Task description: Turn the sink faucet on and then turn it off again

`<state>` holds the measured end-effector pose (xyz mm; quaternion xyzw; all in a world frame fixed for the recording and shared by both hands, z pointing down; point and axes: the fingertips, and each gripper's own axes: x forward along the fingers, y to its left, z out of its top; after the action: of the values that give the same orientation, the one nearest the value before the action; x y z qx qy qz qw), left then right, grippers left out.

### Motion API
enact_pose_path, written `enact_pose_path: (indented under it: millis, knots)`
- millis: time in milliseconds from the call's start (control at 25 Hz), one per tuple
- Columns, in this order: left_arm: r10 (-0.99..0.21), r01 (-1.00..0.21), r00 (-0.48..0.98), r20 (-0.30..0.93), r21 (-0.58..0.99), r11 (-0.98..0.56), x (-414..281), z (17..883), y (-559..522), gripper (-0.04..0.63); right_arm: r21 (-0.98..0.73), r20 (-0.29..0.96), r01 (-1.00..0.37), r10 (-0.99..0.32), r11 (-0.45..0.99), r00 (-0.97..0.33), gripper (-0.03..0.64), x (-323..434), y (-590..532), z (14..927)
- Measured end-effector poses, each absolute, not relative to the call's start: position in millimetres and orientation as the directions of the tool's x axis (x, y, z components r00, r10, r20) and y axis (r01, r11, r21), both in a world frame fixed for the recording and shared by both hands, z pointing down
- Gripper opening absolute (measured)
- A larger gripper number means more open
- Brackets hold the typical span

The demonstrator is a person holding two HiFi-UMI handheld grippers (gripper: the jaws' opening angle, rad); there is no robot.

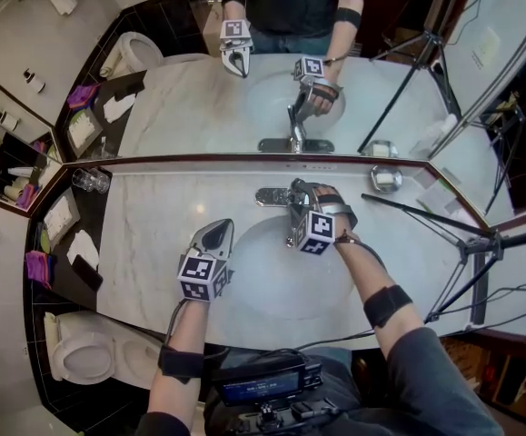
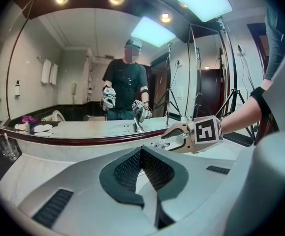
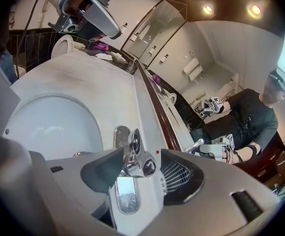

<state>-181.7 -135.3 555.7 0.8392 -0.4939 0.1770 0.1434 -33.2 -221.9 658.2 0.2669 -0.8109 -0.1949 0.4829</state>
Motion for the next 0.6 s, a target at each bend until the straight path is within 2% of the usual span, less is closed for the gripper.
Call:
enact_pose_path:
  millis: [120, 360, 480, 600]
  knots:
    - [-0.779, -0.882, 0.447, 0.441, 0.069, -0.467, -184, 559, -137, 0.0, 0.572, 0.692, -0.222, -0.61, 0.79, -0.386, 0.261, -38, -225, 666]
    - [-0.779, -0.885, 0.442, 0.446, 0.073, -0.46, -188, 563, -138, 0.0, 0.533, 0.739, -0.185, -0.561, 0.825, -0.371, 0.204, -41, -222, 684]
    - [-0.777, -0.885, 0.442, 0.448, 0.076, -0.46, -188, 564, -139, 0.0, 0.533, 0.742, -0.181, -0.559, 0.827, -0.369, 0.202, -42, -220, 686]
    - [-0.776, -0.884, 0.443, 0.449, 0.079, -0.46, -187, 567, -139, 0.0, 0.55, 0.735, -0.178, -0.574, 0.816, -0.361, 0.158, -42, -221, 684]
